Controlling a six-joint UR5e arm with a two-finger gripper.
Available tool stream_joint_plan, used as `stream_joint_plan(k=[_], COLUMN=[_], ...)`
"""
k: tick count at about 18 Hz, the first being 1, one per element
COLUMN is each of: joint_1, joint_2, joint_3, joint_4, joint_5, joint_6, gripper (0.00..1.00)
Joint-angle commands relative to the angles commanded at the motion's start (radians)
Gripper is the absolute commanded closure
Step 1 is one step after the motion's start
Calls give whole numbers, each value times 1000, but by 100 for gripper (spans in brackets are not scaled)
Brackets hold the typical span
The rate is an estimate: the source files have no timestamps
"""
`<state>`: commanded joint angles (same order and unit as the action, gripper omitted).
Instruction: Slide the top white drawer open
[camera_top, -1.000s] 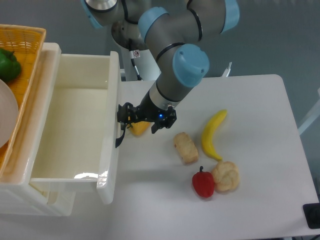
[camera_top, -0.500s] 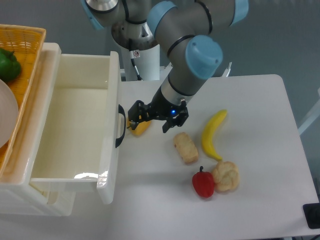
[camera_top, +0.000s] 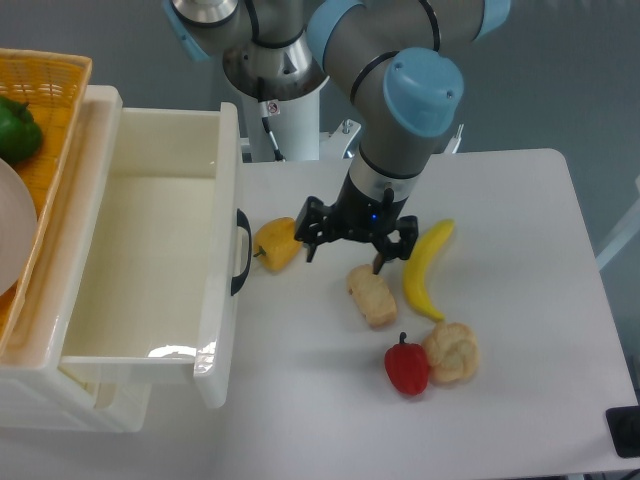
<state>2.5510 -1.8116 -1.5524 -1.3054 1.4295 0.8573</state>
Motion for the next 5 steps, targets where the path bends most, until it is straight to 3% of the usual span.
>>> stream_joint_plan(k=[5], joint_1=[15], joint_2=[-2], joint_3=[2], joint_4=[2], joint_5=[3], joint_6=[8], gripper=[0])
